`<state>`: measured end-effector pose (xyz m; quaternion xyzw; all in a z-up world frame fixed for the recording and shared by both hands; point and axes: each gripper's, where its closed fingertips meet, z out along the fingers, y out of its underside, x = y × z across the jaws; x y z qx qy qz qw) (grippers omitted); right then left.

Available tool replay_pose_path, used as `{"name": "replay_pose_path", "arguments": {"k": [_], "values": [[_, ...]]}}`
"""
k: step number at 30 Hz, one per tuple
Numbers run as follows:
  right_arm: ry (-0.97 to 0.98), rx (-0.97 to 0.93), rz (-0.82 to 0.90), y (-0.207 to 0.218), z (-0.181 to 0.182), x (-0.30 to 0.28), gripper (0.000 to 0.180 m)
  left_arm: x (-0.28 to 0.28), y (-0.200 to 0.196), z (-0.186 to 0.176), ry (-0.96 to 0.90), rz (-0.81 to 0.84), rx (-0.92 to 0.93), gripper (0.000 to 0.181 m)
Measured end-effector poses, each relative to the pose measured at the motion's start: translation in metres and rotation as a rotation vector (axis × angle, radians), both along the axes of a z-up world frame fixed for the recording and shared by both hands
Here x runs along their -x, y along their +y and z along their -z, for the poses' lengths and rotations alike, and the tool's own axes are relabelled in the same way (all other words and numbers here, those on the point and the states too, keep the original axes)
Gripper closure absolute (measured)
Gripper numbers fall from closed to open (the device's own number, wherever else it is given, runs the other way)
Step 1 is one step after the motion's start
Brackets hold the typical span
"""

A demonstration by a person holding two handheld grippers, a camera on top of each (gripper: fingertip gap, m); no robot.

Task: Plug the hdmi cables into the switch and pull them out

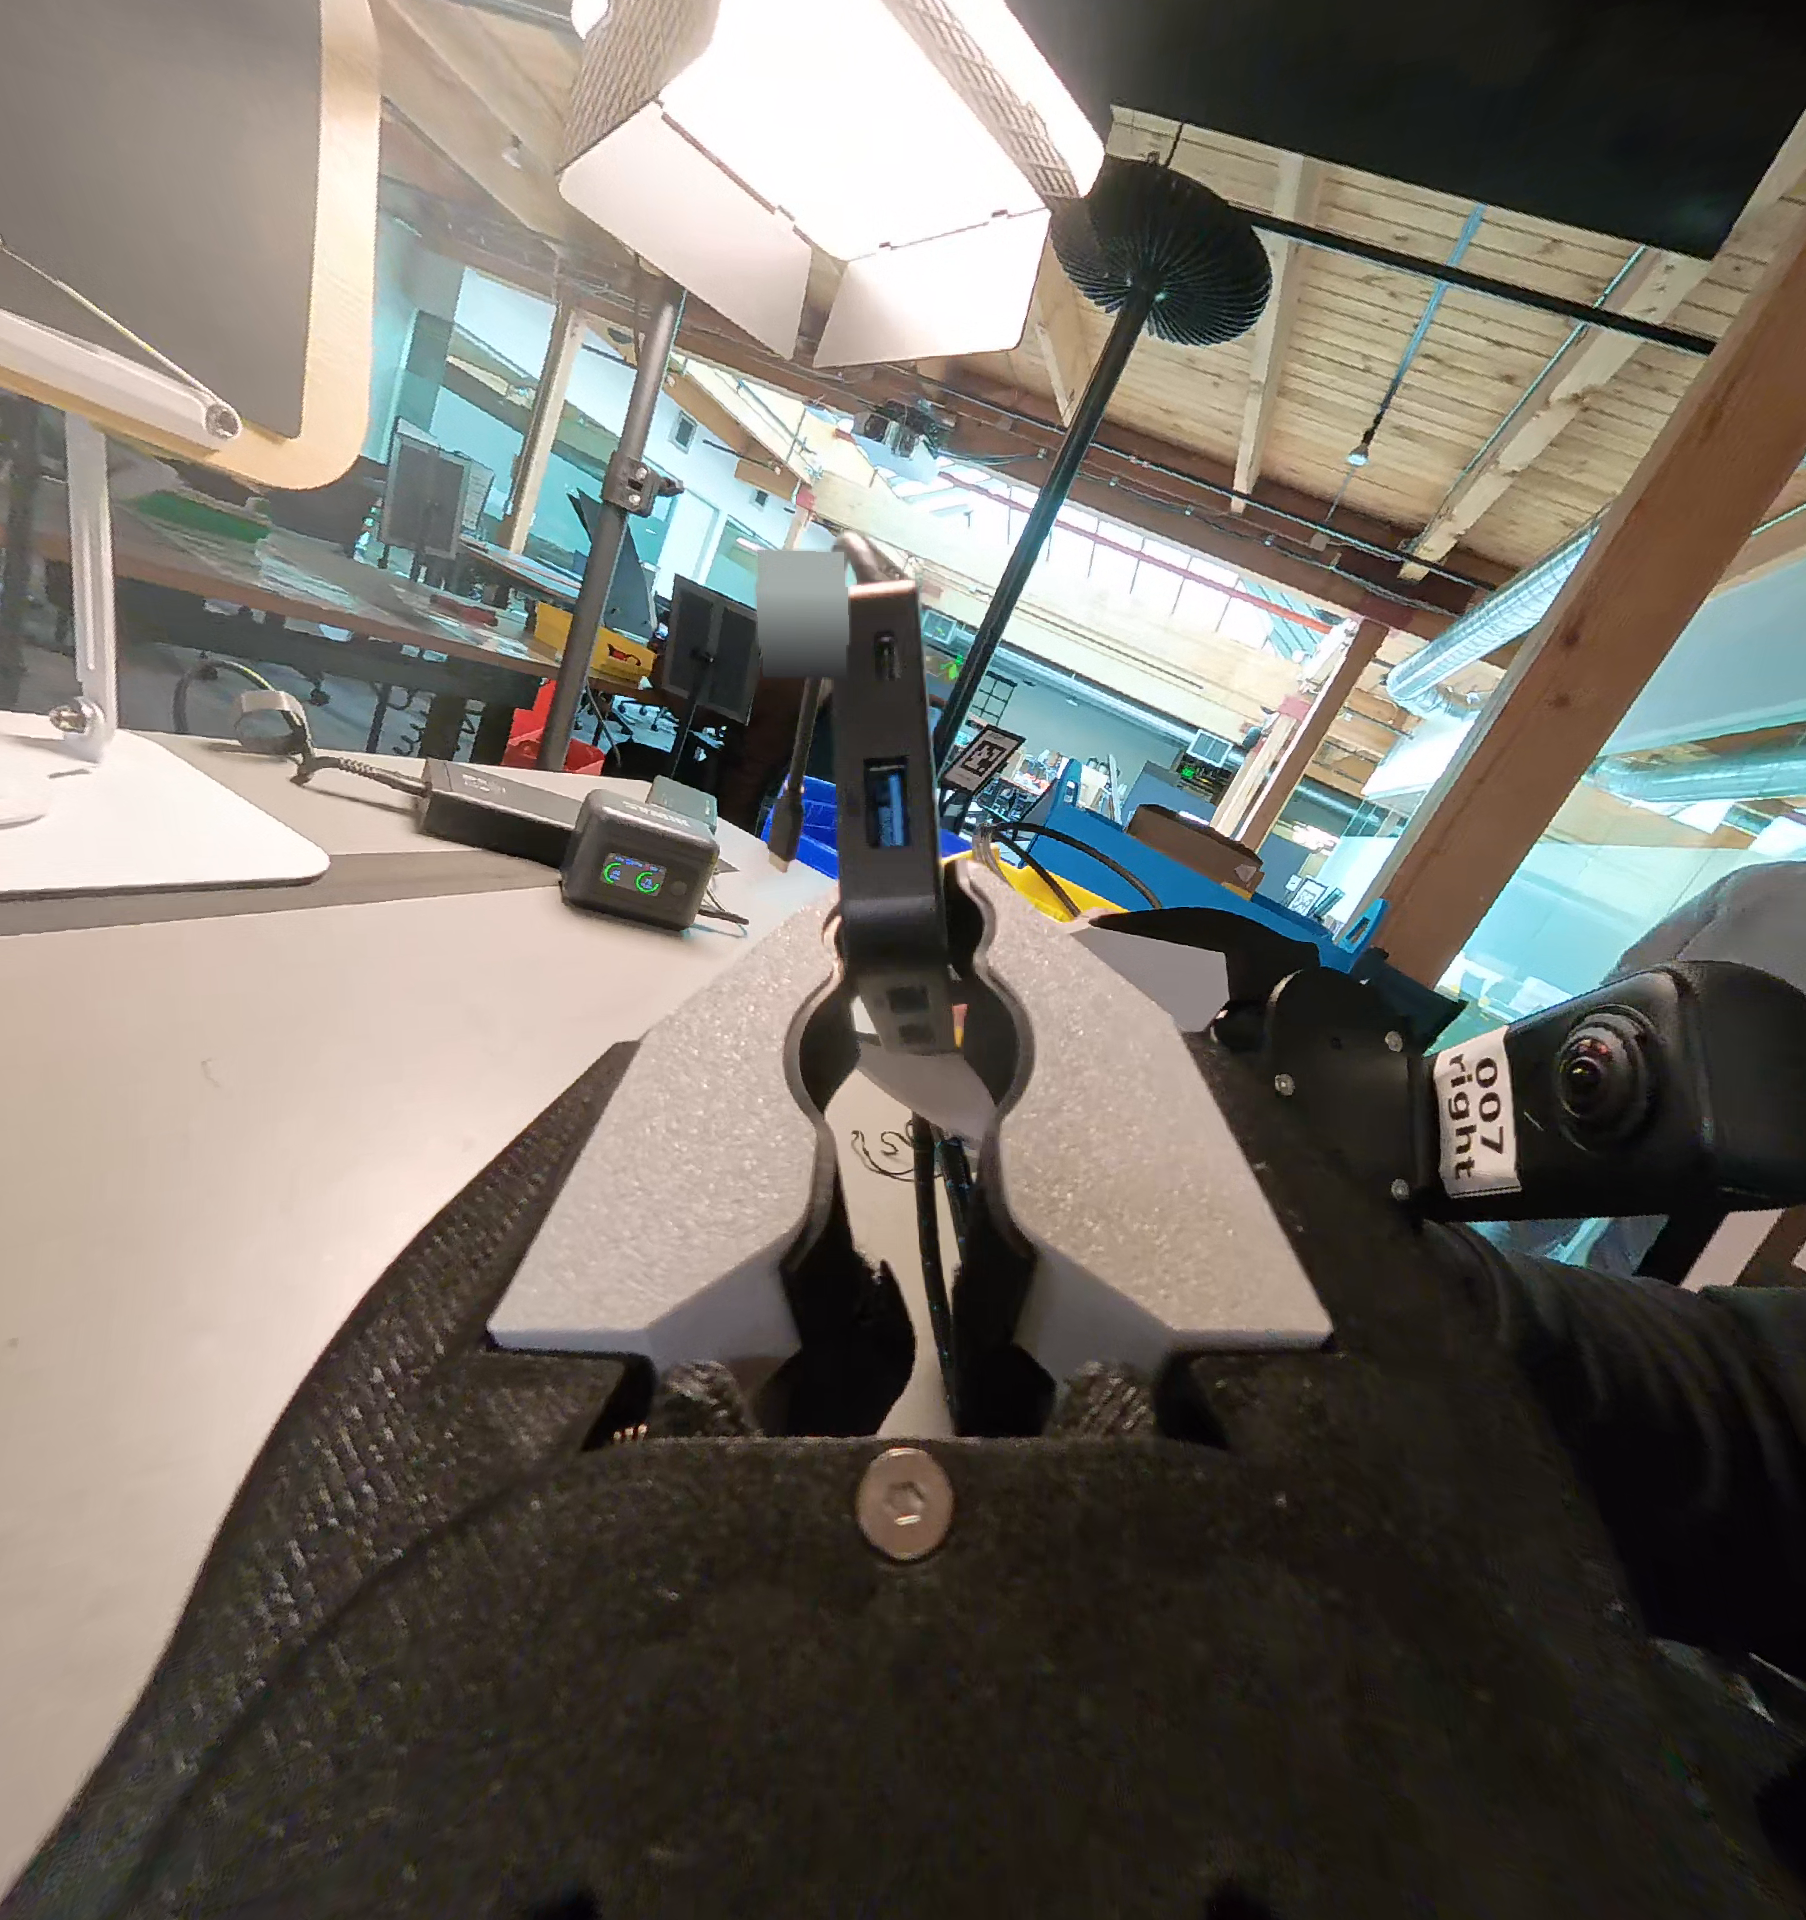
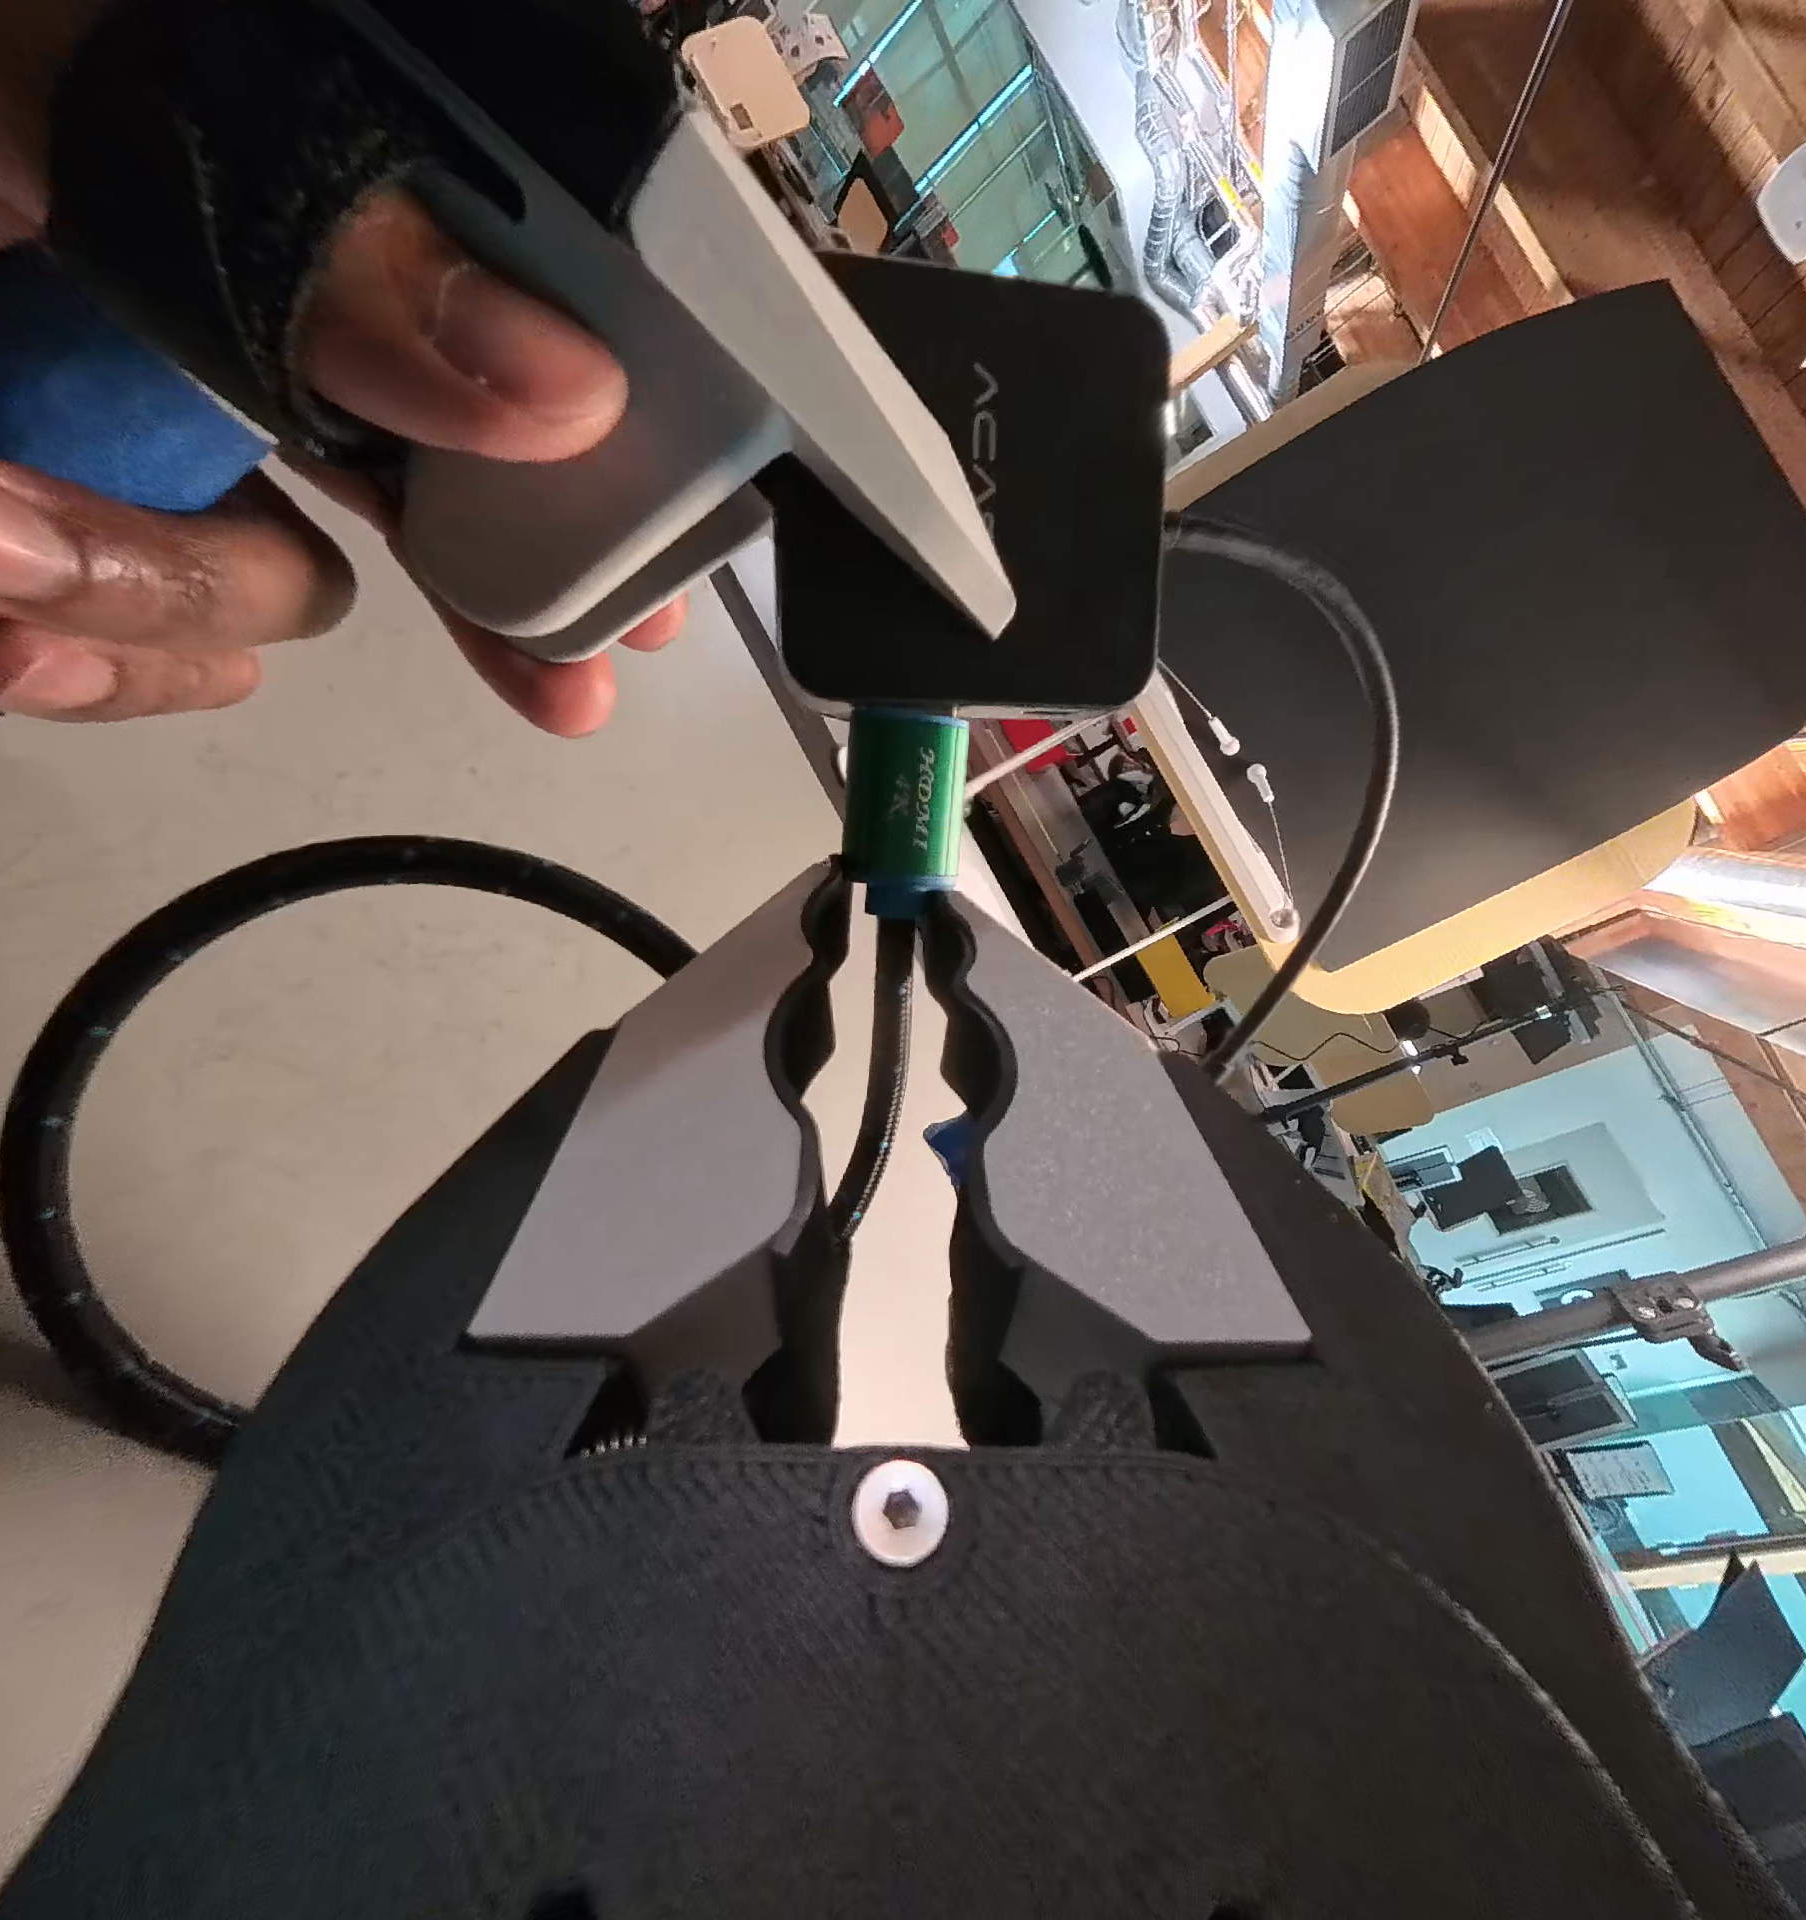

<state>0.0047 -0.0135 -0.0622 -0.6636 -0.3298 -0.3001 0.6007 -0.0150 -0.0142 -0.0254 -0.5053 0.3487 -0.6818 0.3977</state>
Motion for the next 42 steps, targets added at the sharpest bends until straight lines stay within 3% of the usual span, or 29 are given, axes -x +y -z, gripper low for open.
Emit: {"name": "replay_pose_path", "arguments": {"k": [11, 42], "values": [[-0.028, 0.035, -0.08, -0.0054, -0.0003, 0.007, 0.169, 0.0046, 0.0016, -0.0039, -0.007, 0.031, 0.004, 0.168], [0.037, 0.07, -0.052, -0.003, 0.0068, 0.0012, 0.17, 0.003, 0.0064, 0.0016, 0.016, 0.049, 0.021, 0.168]]}}
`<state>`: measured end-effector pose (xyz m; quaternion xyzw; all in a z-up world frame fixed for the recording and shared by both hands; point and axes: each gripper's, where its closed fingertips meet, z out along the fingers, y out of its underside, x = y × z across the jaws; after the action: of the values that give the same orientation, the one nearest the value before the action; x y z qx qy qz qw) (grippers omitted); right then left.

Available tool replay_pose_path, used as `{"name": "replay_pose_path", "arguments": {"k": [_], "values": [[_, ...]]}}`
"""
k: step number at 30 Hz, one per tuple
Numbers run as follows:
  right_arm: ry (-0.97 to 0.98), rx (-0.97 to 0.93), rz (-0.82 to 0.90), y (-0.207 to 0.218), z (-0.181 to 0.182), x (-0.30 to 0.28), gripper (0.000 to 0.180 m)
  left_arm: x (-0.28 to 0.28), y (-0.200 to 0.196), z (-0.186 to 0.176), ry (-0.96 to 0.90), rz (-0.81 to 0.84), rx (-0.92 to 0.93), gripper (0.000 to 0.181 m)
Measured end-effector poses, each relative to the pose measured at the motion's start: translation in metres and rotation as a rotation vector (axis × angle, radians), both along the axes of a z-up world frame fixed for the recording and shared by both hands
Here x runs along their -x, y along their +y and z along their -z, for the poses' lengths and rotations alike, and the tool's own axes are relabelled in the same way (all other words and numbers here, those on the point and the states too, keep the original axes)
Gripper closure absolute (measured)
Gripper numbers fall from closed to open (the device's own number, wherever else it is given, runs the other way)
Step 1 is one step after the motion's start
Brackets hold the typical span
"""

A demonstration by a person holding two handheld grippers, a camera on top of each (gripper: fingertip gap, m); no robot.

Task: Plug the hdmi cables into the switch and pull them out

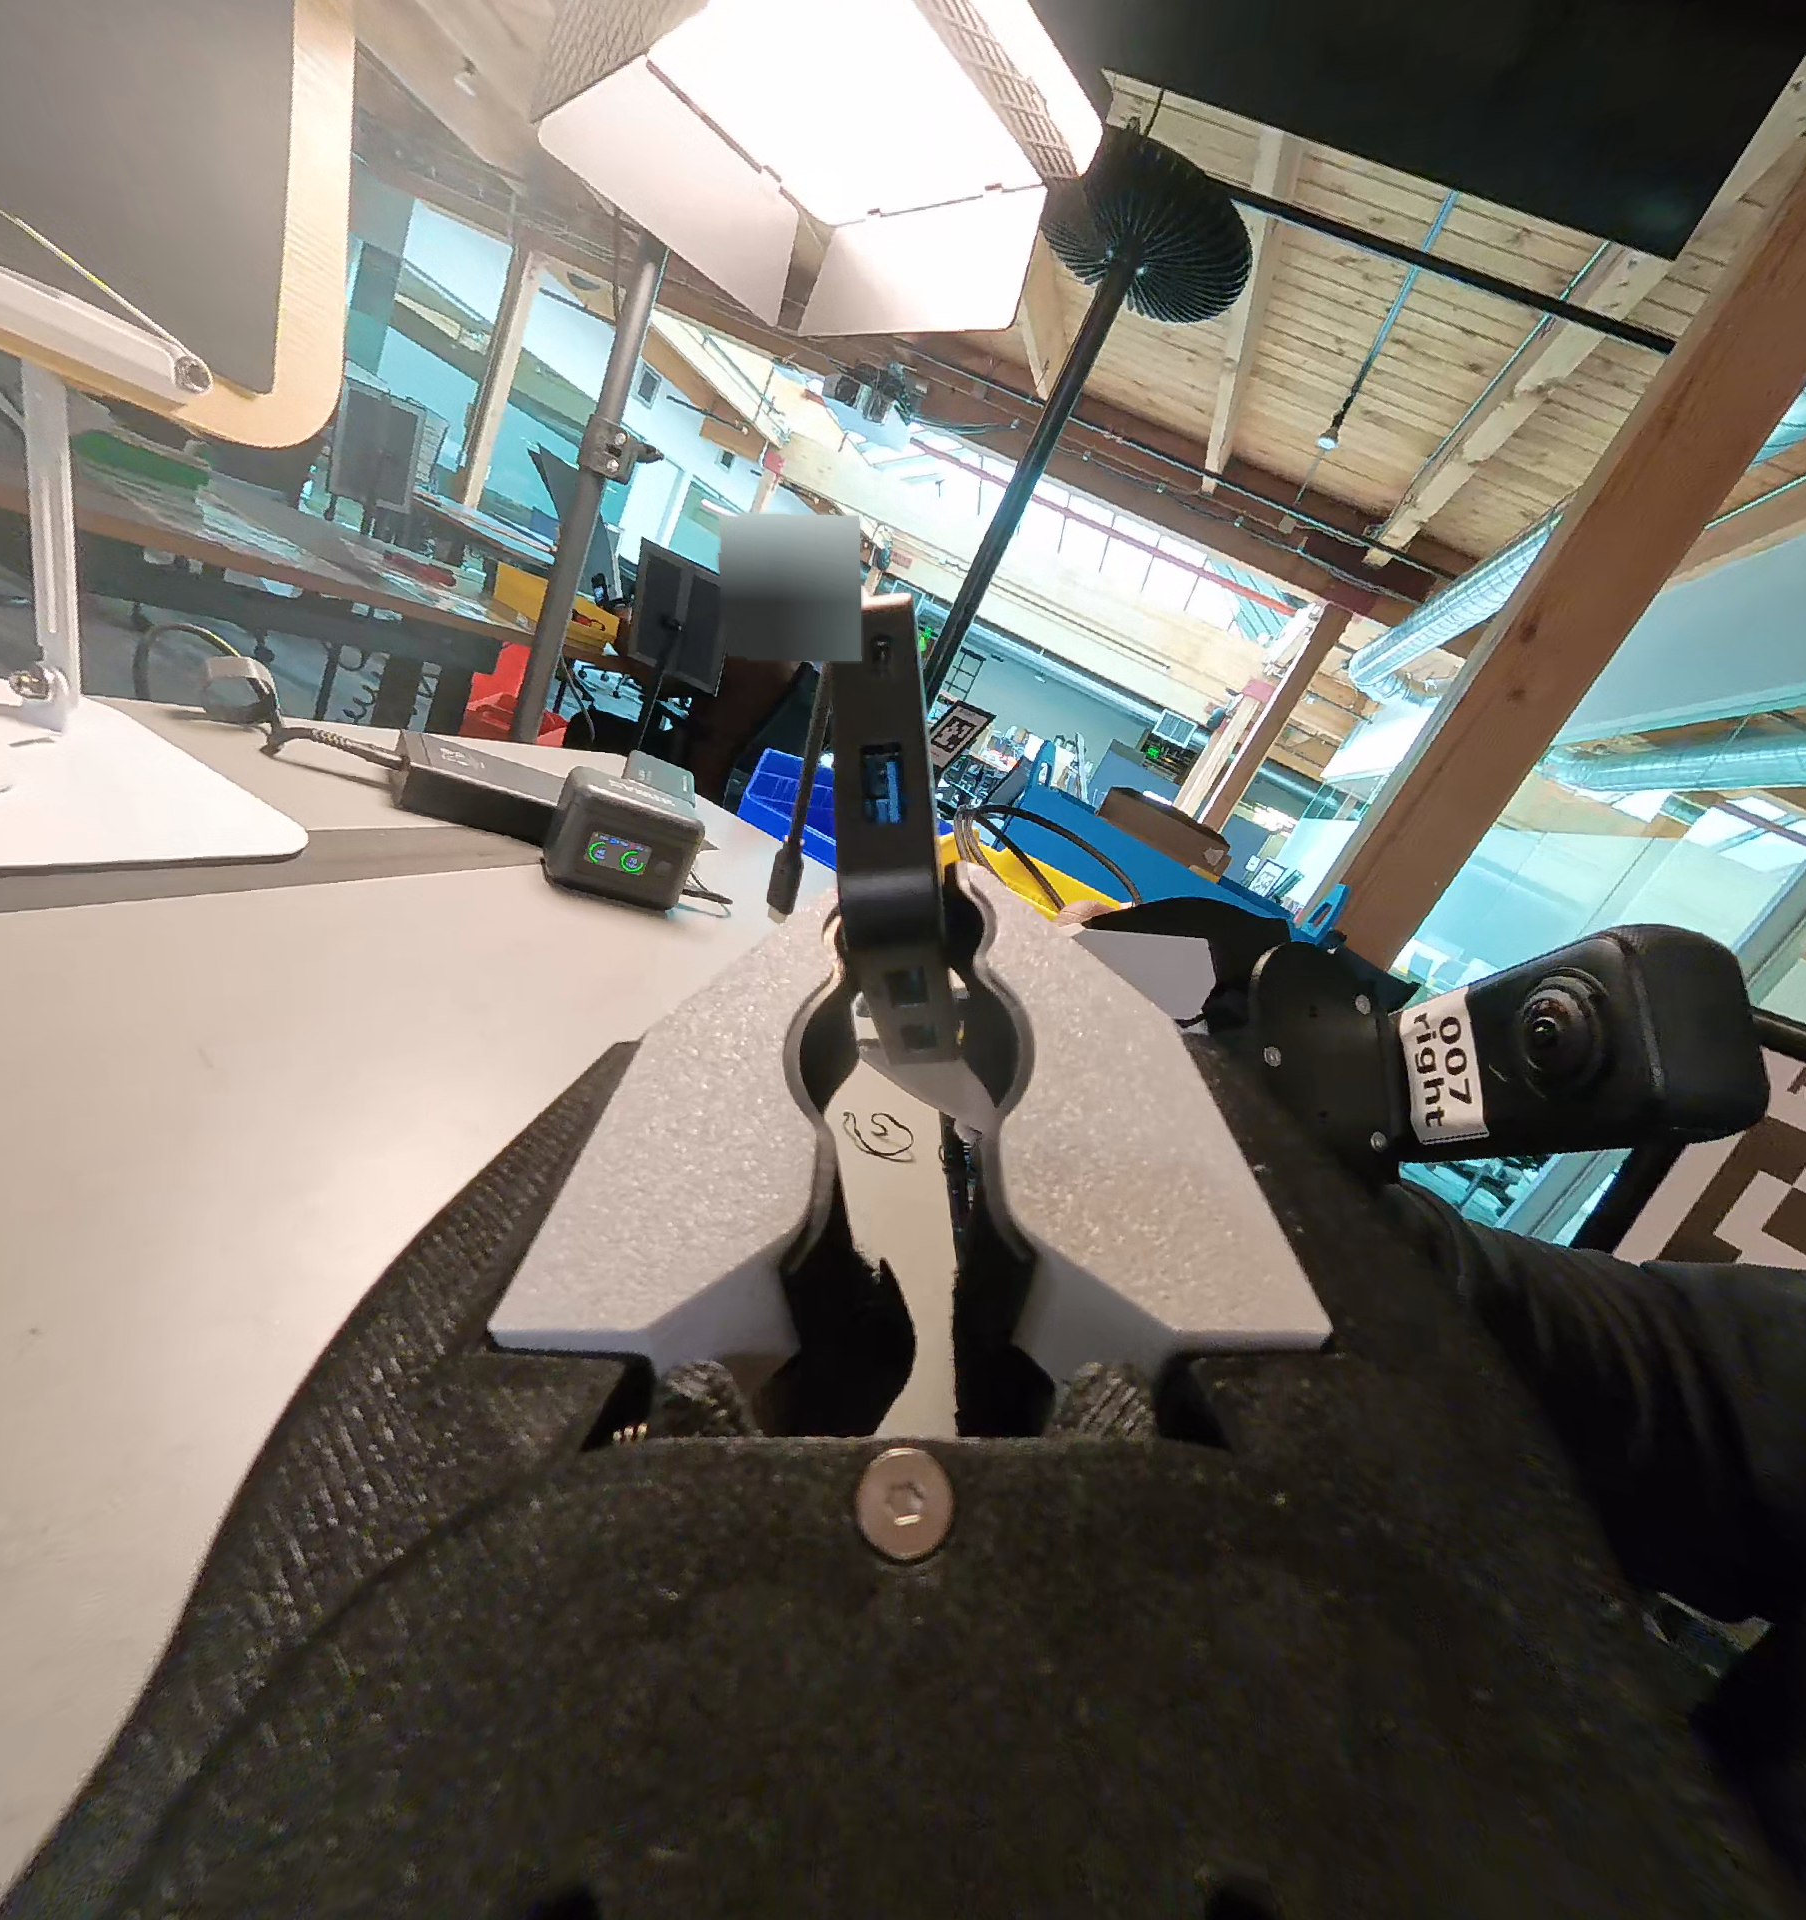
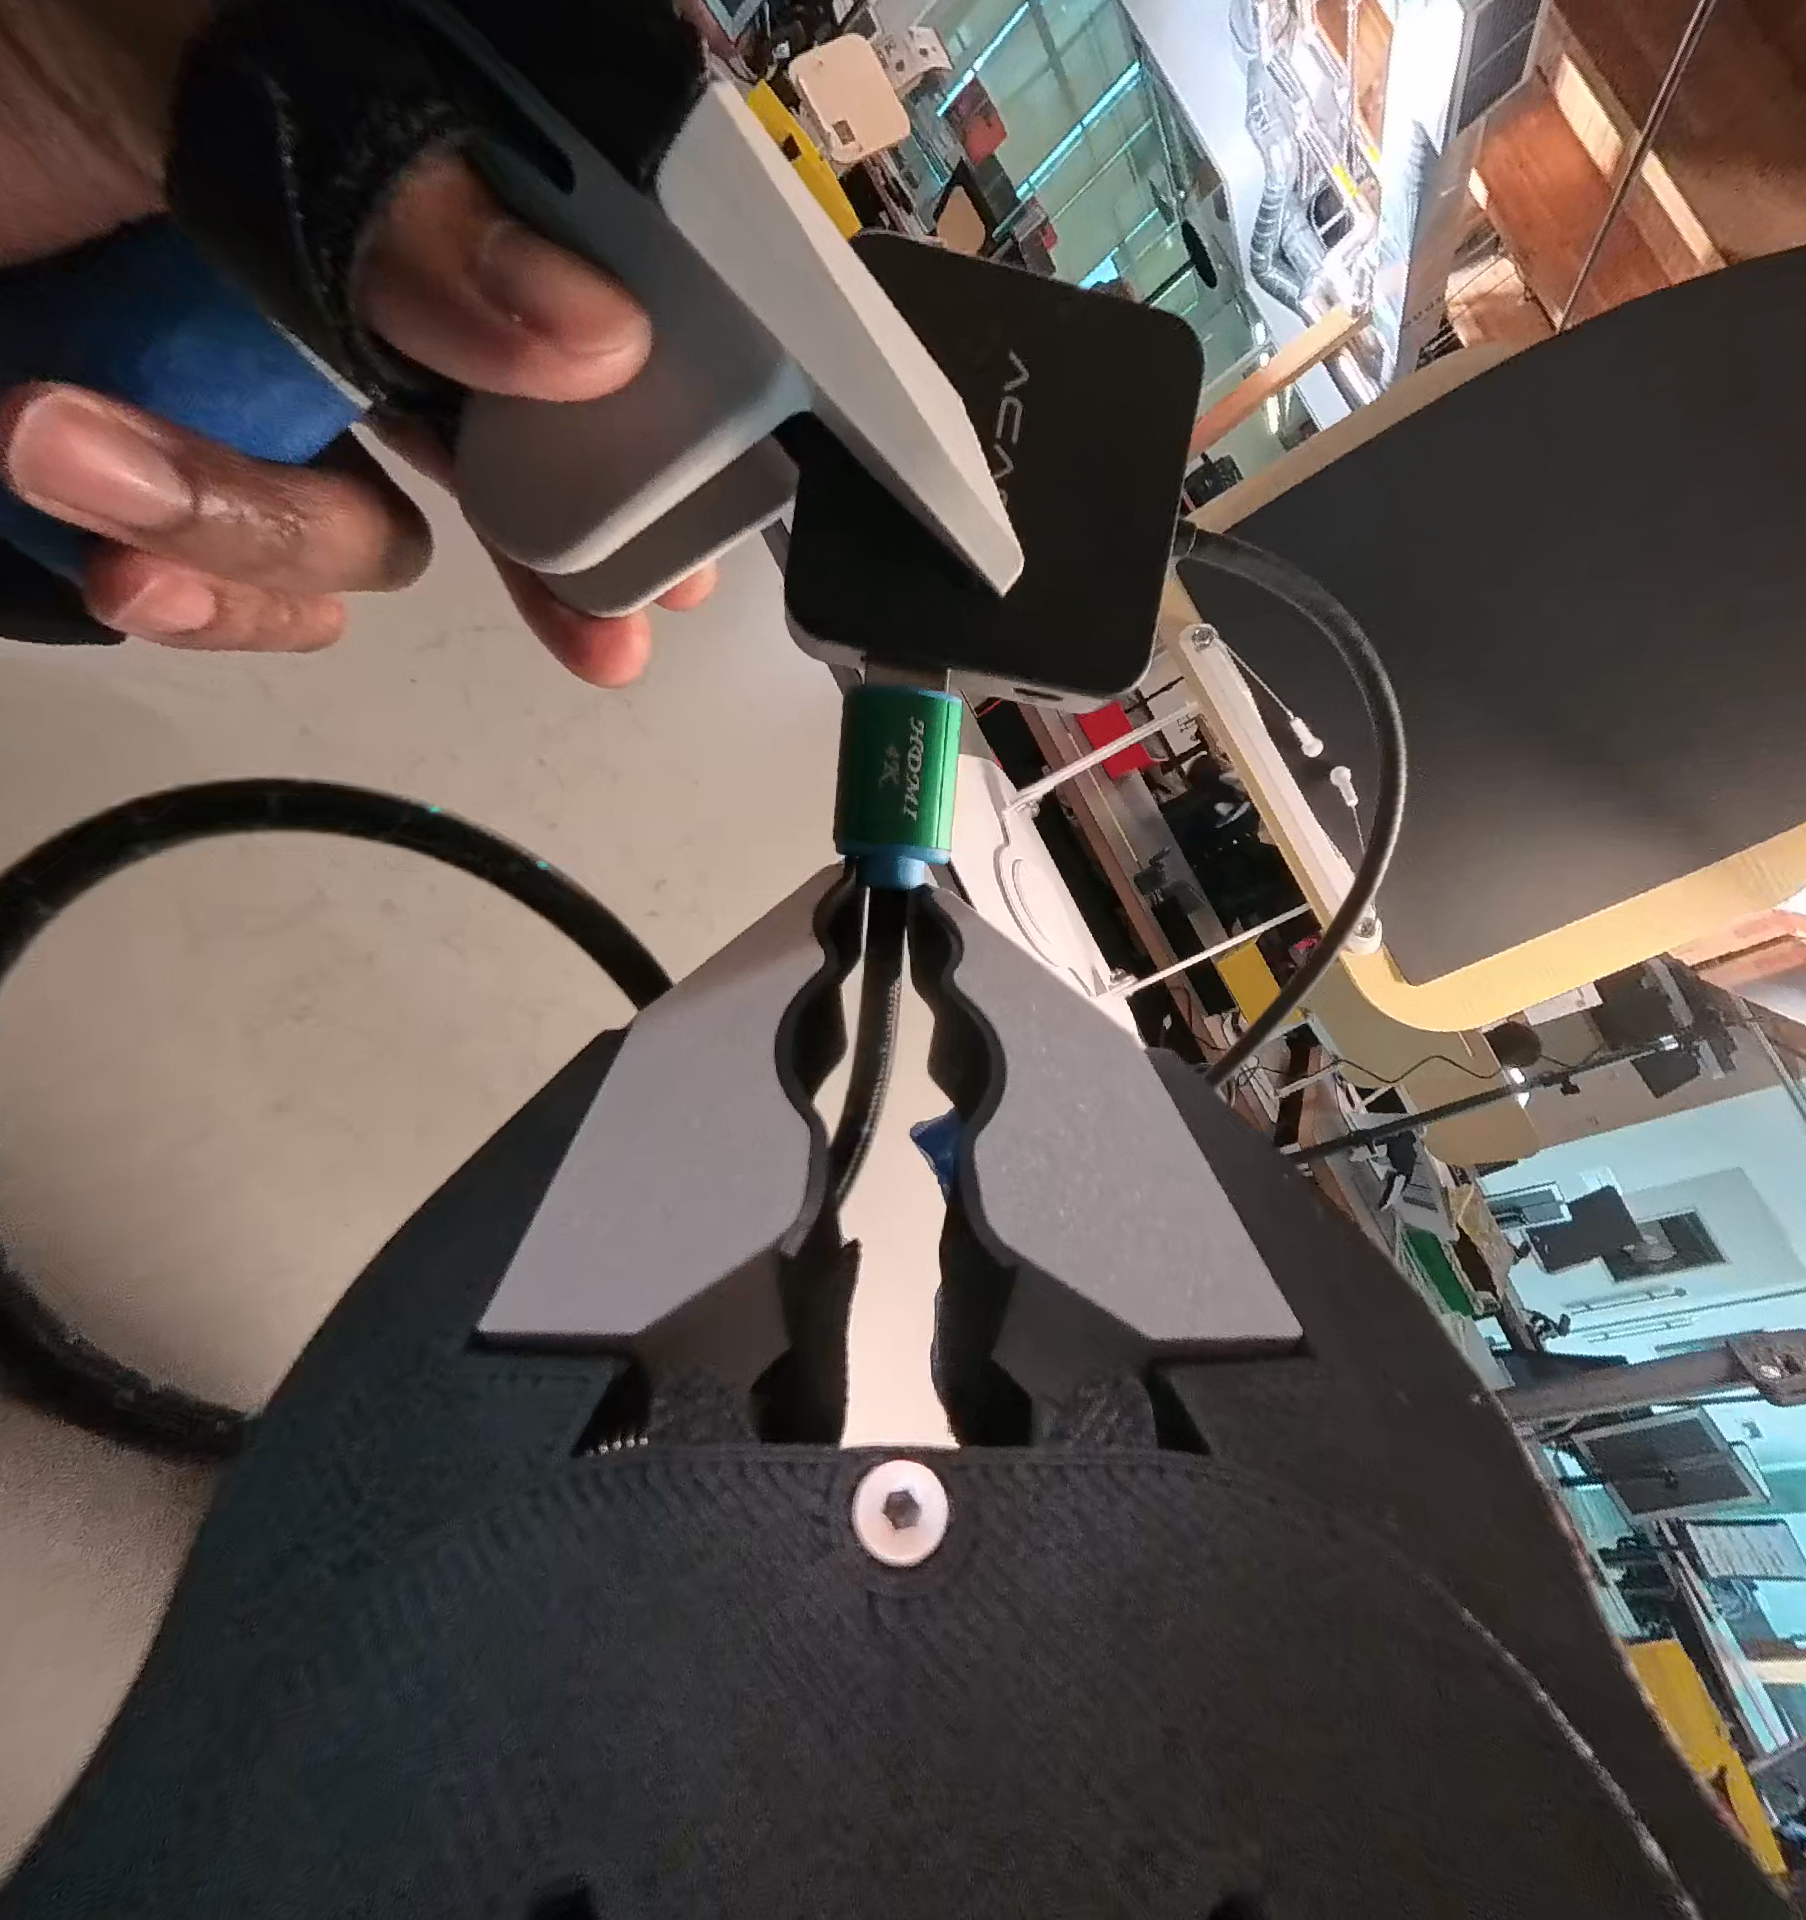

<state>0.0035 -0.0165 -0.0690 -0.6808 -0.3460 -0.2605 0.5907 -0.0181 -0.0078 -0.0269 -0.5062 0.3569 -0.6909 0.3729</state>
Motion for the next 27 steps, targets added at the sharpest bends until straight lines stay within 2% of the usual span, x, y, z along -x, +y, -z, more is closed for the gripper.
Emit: {"name": "replay_pose_path", "arguments": {"k": [13, 16, 20, 22, 27], "values": [[0.045, 0.046, 0.024, 0.002, 0.008, -0.002, 0.172, -0.002, 0.001, 0.001, 0.013, -0.04, -0.034, 0.168], [0.03, 0.053, -0.021, 0.0, 0.011, -0.001, 0.172, 0.011, 0.021, -0.01, -0.065, -0.102, 0.053, 0.167], [0.075, 0.057, 0.057, 0.004, 0.012, -0.018, 0.172, 0.026, 0.044, -0.015, -0.075, -0.123, 0.07, 0.167], [0.099, 0.075, 0.061, 0.005, 0.016, -0.02, 0.172, 0.018, 0.038, -0.007, -0.021, -0.057, 0.077, 0.167], [0.17, 0.063, 0.0, 0.001, 0.009, -0.007, 0.173, -0.002, 0.028, 0.022, 0.082, -0.063, 0.103, 0.168]]}}
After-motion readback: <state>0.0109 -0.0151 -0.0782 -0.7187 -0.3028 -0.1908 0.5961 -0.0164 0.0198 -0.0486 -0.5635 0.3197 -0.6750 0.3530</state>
